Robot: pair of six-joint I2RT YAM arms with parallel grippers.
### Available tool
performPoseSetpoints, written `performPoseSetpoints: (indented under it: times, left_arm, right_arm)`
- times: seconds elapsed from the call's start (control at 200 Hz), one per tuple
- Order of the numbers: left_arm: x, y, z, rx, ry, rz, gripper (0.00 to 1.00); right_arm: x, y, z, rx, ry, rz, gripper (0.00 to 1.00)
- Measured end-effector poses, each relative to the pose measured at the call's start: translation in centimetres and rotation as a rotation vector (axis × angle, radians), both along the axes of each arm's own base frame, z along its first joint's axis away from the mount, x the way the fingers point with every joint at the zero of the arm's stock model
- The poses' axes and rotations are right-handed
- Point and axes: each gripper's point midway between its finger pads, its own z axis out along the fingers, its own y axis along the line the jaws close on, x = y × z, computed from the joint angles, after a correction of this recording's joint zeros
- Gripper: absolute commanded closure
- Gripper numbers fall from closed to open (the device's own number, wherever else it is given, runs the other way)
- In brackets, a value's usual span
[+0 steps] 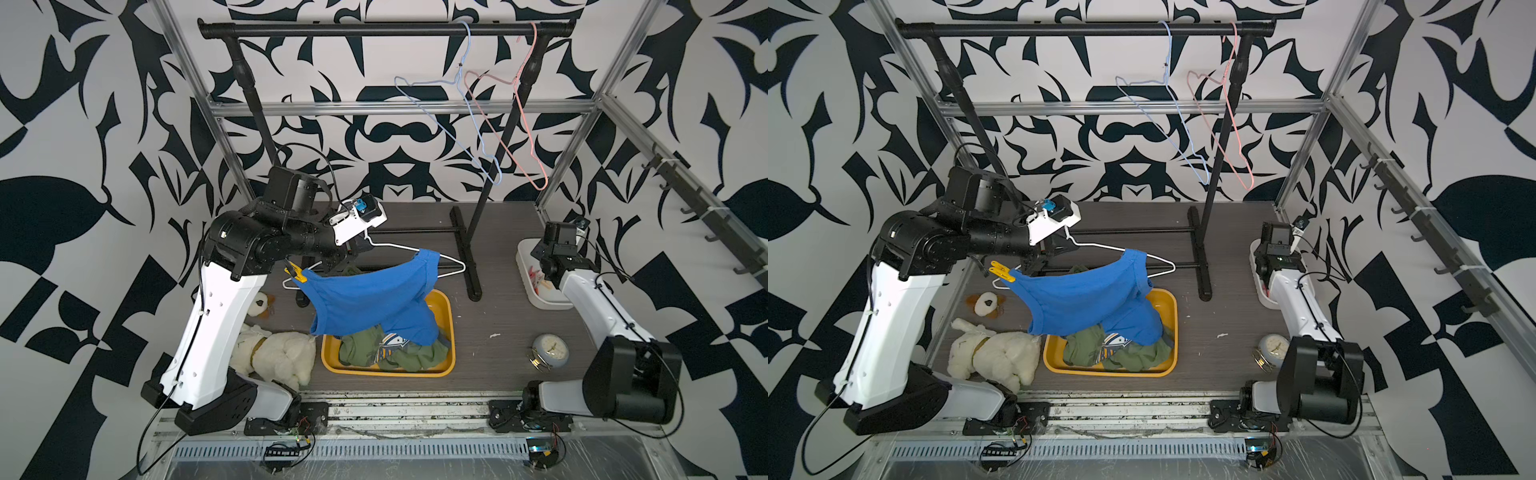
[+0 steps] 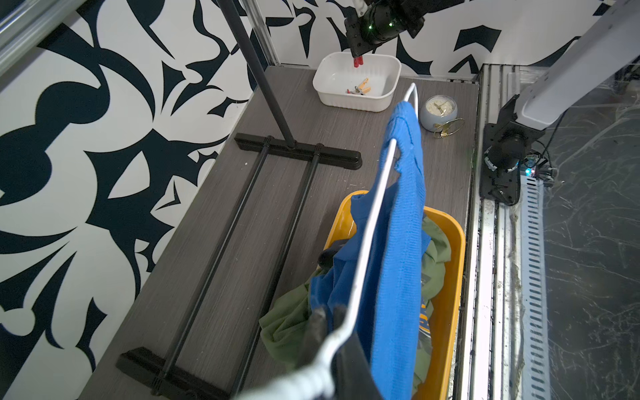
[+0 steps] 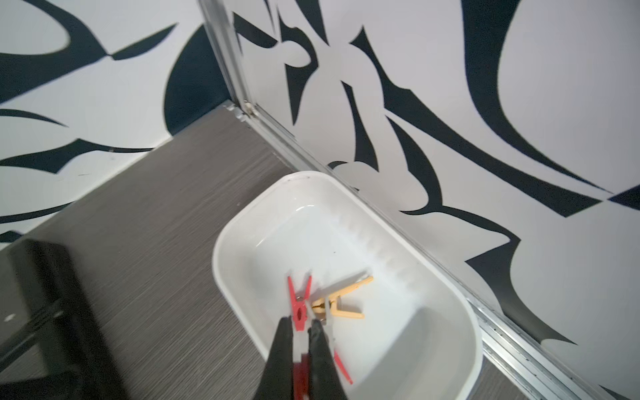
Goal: Remove the clothespins securing tank tops to the hanger
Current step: Place the clothespin in the storage box.
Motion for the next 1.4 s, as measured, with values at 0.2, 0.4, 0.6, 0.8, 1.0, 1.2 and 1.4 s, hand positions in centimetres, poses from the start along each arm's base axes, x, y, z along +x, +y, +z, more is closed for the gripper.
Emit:
performPoseSetpoints:
  times: [0.2, 0.4, 0.6, 0.8, 1.0, 1.2, 1.4]
  left_arm:
    - [0.2, -0.4, -0.4, 0.004, 0.017, -0.009, 0.97]
    - [0.3, -0.5, -0.5, 0.003, 0.023, -0.012, 0.97]
    - [0.2, -1.0, -0.7, 0.003, 0.035, -0.024, 0.96]
    - [0.2, -1.2, -0.9, 0.004, 0.044, -0.033, 0.96]
    - [0.1, -1.3, -0.9, 0.003, 0.045, -0.038, 0.96]
    - [0.0, -1.5, -0.9, 0.002, 0.046, -0.044, 0.95]
    - [0.0, -1.9, -1.2, 0.009, 0.052, -0.059, 0.95]
  right_arm:
    - [1.0, -1.7, -4.2, 0.011, 0.108, -0.047, 1.00]
    - [1.9, -2.4, -6.3, 0.023, 0.159, -0.063, 0.90]
    - [2.0, -2.5, -8.9, 0.056, 0.213, -0.058, 0.77]
    - [2.1, -2.1, -10.6, 0.090, 0.261, -0.043, 0.66]
    - [2.2, -1.9, -10.4, 0.098, 0.258, -0.030, 0.57]
    - [2.4, -1.3, -8.6, 0.119, 0.207, 0.000, 0.62]
    - [0.4, 2.1, -2.8, 0.217, -0.009, 0.108, 0.68]
